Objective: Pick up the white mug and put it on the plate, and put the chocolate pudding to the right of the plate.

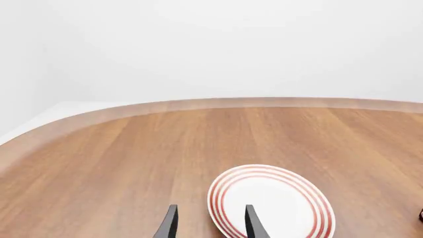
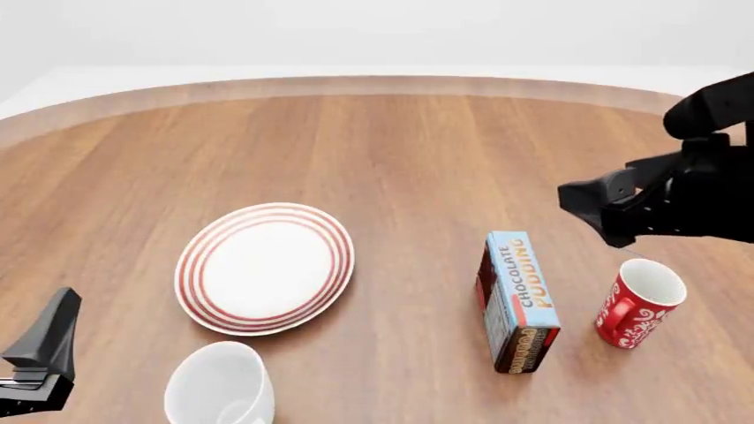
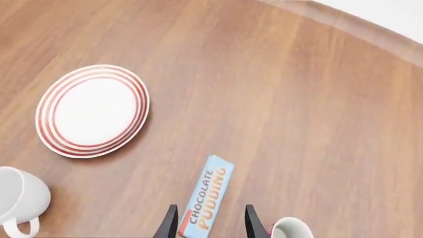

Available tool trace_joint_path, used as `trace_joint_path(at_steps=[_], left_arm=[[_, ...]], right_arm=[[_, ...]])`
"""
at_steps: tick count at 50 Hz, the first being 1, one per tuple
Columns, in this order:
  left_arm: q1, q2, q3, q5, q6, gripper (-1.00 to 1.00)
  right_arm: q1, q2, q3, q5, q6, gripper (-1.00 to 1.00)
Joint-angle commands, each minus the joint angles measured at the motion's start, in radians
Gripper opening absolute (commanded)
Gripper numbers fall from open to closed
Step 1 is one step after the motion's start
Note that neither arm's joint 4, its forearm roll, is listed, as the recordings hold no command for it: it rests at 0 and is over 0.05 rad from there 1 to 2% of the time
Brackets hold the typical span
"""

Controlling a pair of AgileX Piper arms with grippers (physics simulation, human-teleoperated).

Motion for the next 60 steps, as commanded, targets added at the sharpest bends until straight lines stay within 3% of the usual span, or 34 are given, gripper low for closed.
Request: trace_joint_path(at_steps=[1,25,29,30,32,41,43,60], left_arm=[[0.000,0.000,0.000,0.000,0.000,1.00],[0.000,0.000,0.000,0.000,0.000,1.00],[0.000,0.000,0.000,0.000,0.000,1.00],[0.000,0.000,0.000,0.000,0.000,1.00],[0.000,0.000,0.000,0.000,0.000,1.00],[0.000,0.000,0.000,0.000,0.000,1.00],[0.000,0.000,0.000,0.000,0.000,1.00],[0.000,0.000,0.000,0.000,0.000,1.00]], right_arm=[[0.007,0.073,-0.021,-0.005,-0.001,1.00],[0.029,0.207,-0.060,-0.037,0.018,1.00],[0.020,0.219,-0.061,-0.038,0.035,1.00],[0.025,0.230,-0.066,-0.037,0.068,1.00],[0.024,0.237,-0.069,-0.039,0.058,1.00],[0.037,0.277,-0.080,-0.031,0.112,1.00],[0.046,0.287,-0.082,-0.026,0.150,1.00],[-0.003,0.320,-0.053,-0.027,0.134,1.00]])
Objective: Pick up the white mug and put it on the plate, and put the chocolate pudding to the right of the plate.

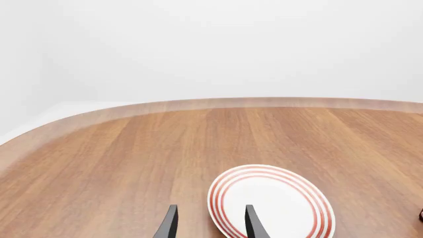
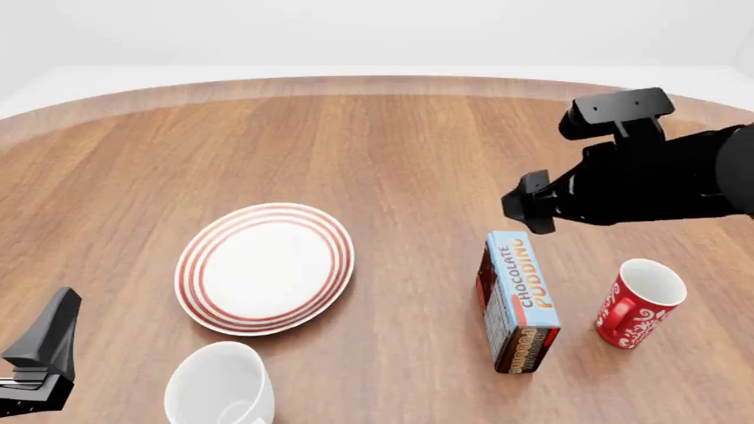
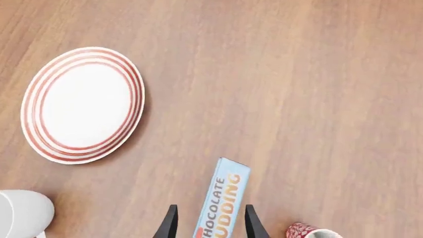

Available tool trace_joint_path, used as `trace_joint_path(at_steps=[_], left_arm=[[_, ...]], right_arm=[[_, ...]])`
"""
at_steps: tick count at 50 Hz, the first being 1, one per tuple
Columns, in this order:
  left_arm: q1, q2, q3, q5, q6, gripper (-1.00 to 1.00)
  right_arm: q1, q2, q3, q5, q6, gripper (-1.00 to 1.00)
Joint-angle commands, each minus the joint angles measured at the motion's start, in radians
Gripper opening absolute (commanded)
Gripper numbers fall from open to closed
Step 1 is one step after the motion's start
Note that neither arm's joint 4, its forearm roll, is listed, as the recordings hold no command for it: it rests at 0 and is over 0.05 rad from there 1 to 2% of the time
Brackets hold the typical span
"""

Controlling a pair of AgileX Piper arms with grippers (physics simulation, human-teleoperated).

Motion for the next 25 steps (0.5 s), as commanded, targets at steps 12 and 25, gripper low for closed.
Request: trace_joint_path(at_steps=[12,25], left_arm=[[0.000,0.000,0.000,0.000,0.000,1.00],[0.000,0.000,0.000,0.000,0.000,1.00]], right_arm=[[-0.042,0.036,0.044,-0.010,-0.001,1.00],[-0.042,0.066,0.061,-0.032,0.007,1.00]])
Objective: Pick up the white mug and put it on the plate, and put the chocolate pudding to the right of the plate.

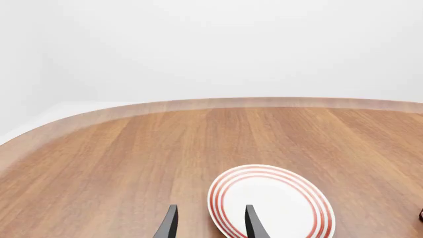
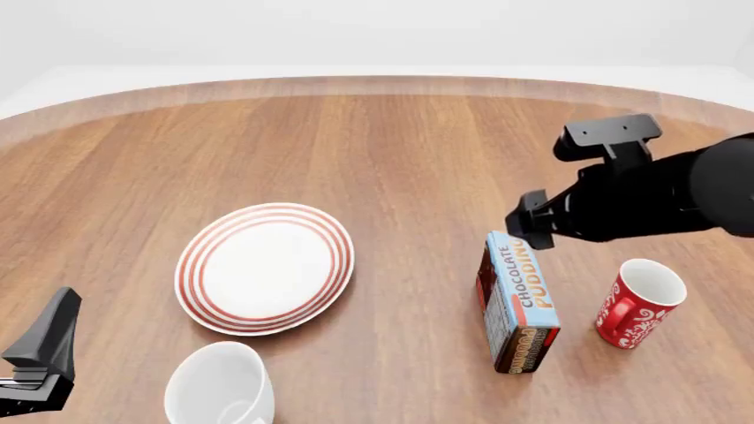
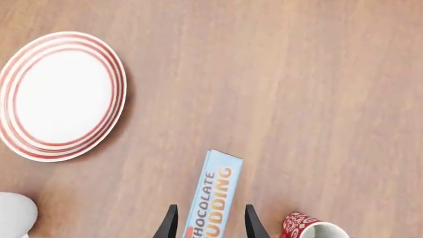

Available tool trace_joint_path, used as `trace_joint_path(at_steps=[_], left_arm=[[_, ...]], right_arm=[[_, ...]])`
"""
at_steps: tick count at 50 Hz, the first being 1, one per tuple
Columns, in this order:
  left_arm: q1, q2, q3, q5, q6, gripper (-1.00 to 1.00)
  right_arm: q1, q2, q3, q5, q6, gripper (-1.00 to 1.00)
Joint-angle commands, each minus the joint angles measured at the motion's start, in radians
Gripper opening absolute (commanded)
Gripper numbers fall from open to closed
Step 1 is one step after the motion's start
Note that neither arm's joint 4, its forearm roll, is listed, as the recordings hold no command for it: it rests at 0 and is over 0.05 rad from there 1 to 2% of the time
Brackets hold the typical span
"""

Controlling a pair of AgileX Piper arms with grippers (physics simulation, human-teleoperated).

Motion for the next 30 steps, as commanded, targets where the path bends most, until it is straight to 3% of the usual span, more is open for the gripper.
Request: trace_joint_path(at_steps=[1,30], left_arm=[[0.000,0.000,0.000,0.000,0.000,1.00],[0.000,0.000,0.000,0.000,0.000,1.00]], right_arm=[[-0.008,0.025,0.018,-0.019,0.002,1.00],[0.012,0.088,0.057,-0.070,0.036,1.00]])
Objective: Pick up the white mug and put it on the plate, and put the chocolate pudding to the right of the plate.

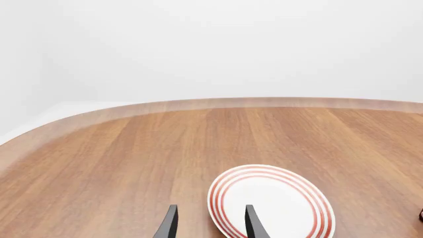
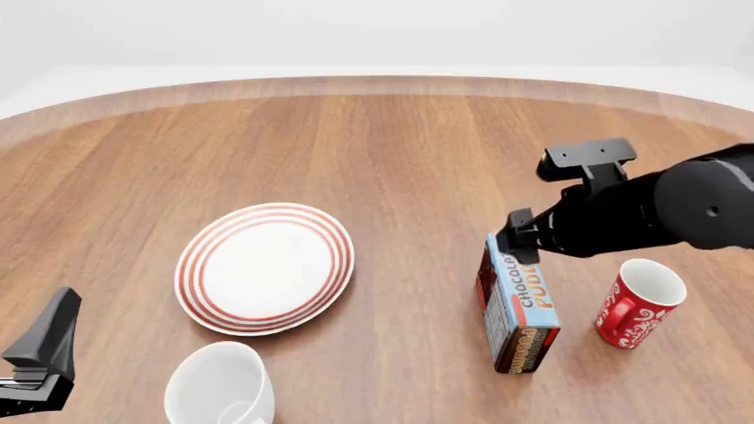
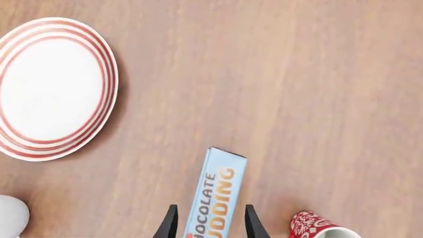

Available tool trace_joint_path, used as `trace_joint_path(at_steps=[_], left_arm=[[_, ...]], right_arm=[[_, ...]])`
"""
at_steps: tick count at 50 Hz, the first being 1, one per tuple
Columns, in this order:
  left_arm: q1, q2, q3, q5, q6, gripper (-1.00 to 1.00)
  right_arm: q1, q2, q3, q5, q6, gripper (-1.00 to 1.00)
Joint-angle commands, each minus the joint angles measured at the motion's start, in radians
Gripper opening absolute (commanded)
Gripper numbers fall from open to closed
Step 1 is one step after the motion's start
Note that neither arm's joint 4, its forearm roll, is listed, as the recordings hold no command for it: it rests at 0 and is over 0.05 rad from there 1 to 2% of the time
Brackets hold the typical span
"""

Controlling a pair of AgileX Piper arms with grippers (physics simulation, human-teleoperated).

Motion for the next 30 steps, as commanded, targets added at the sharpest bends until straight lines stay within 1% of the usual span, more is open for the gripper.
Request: trace_joint_path(at_steps=[1,3,6,7,9,10,22,24,28,30], left_arm=[[0.000,0.000,0.000,0.000,0.000,1.00],[0.000,0.000,0.000,0.000,0.000,1.00],[0.000,0.000,0.000,0.000,0.000,1.00],[0.000,0.000,0.000,0.000,0.000,1.00],[0.000,0.000,0.000,0.000,0.000,1.00],[0.000,0.000,0.000,0.000,0.000,1.00],[0.000,0.000,0.000,0.000,0.000,1.00],[0.000,0.000,0.000,0.000,0.000,1.00],[0.000,0.000,0.000,0.000,0.000,1.00],[0.000,0.000,0.000,0.000,0.000,1.00]], right_arm=[[0.004,0.023,0.016,-0.020,0.011,1.00],[0.005,0.030,0.020,-0.022,0.018,1.00],[-0.003,0.033,0.026,-0.029,0.009,1.00],[0.004,0.036,0.027,-0.031,0.023,1.00],[0.004,0.041,0.033,-0.036,0.016,1.00],[0.007,0.043,0.034,-0.037,0.022,1.00],[-0.001,0.058,0.048,-0.049,0.022,1.00],[0.004,0.061,0.050,-0.049,0.031,1.00],[-0.004,0.066,0.053,-0.052,0.029,1.00],[-0.014,0.069,0.061,-0.058,0.020,1.00]])
